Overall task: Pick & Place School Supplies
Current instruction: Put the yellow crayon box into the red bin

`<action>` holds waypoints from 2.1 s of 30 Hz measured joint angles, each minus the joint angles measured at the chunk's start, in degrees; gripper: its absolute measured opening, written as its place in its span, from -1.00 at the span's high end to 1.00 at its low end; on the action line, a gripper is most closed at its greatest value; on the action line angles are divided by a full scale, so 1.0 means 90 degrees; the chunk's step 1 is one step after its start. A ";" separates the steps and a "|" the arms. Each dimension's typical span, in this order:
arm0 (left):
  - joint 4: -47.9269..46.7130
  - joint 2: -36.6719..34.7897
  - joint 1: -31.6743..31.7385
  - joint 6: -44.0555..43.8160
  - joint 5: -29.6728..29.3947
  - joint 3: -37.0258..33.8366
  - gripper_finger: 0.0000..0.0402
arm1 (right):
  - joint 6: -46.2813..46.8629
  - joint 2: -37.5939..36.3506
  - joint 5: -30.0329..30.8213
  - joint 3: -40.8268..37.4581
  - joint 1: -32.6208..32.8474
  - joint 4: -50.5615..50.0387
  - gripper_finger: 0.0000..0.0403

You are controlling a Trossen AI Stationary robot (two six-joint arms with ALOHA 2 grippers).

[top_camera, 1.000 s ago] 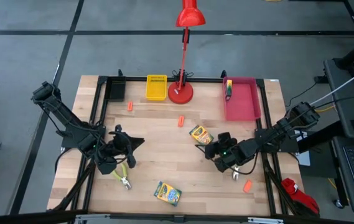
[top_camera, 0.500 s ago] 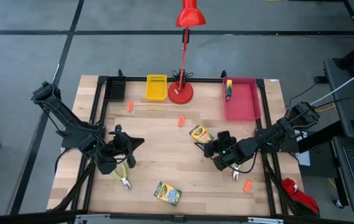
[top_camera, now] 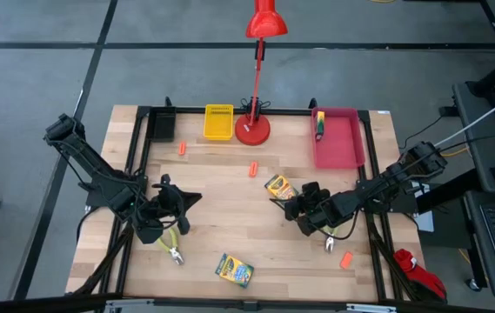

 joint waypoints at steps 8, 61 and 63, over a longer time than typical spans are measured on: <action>-0.0008 0.0000 0.0000 0.0000 0.0000 0.0000 0.89 | -0.0007 -0.0002 -0.0131 0.0000 0.0183 -0.0008 1.00; 0.2047 0.0000 0.1582 0.2790 0.3511 0.0015 0.46 | 0.2674 -0.0224 0.1689 0.2326 0.3122 -0.3976 0.96; 0.2045 0.0000 0.1658 0.2791 0.3639 0.0015 0.41 | 0.1641 -0.0436 0.1637 0.2499 0.2999 -0.3982 0.90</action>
